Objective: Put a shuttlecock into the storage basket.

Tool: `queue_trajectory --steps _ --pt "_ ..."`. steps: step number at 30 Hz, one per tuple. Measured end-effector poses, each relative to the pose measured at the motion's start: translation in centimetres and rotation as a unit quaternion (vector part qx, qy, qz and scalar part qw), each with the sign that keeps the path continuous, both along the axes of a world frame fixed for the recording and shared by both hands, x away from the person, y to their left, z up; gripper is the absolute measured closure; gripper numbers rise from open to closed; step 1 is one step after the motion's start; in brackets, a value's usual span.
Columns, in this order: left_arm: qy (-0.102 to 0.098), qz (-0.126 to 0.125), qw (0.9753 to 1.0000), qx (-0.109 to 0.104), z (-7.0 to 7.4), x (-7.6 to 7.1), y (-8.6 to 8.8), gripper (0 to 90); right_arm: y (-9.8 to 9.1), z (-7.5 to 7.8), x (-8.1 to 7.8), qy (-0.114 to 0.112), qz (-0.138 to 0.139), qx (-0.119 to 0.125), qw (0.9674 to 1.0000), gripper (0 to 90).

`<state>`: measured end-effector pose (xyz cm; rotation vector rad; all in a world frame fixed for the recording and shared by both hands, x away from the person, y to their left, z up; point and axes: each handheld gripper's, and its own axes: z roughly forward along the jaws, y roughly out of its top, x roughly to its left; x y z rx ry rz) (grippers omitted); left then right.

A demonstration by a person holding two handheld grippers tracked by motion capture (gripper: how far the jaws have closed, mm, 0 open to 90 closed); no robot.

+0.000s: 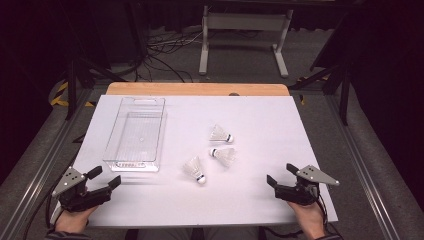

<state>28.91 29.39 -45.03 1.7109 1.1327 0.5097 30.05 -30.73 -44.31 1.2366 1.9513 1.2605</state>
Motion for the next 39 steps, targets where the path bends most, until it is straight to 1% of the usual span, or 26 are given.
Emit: queue_trajectory --steps 4,12,16,19,24,25,27,32,37,39 --pt "0.001 -0.002 1.0000 0.001 -0.02 -0.01 -0.05 20.2 -0.03 0.01 0.01 0.000 0.000 0.000 1.0000 12.9" --pt "0.002 0.002 1.0000 -0.004 0.01 -0.04 -0.05 20.6 -0.01 0.02 0.01 -0.001 -0.001 -0.002 1.0000 12.8" --pt "0.003 -0.003 1.0000 -0.003 0.08 -0.08 -0.14 20.6 -0.03 0.03 0.00 -0.001 -0.001 -0.002 1.0000 12.7" --pt "0.004 -0.004 1.0000 -0.003 0.10 -0.07 -0.17 20.6 0.06 0.02 0.01 0.003 -0.001 -0.002 1.0000 12.6" --pt "0.005 -0.004 1.0000 -0.004 0.15 -0.09 -0.21 20.6 0.10 0.01 0.03 0.003 -0.002 -0.003 1.0000 12.4" --pt "0.004 -0.004 1.0000 -0.008 0.17 -0.12 -0.20 20.6 0.02 -0.01 0.05 0.002 -0.003 0.000 1.0000 12.3" --pt "0.005 -0.008 0.9999 -0.005 0.22 -0.14 -0.12 20.6 0.00 -0.02 0.06 0.003 -0.003 0.000 1.0000 12.3" --pt "0.005 -0.005 0.9999 -0.010 0.37 -0.24 -0.13 20.6 0.12 -0.05 0.11 0.006 0.001 -0.003 1.0000 12.3" --pt "0.002 -0.007 0.9999 -0.007 0.48 -0.12 -0.30 20.6 0.12 -0.07 0.14 0.006 0.001 -0.003 1.0000 12.2" --pt "0.005 -0.009 0.9999 -0.007 0.51 -0.10 -0.44 20.6 0.10 -0.09 0.16 0.006 0.002 -0.001 1.0000 12.2"
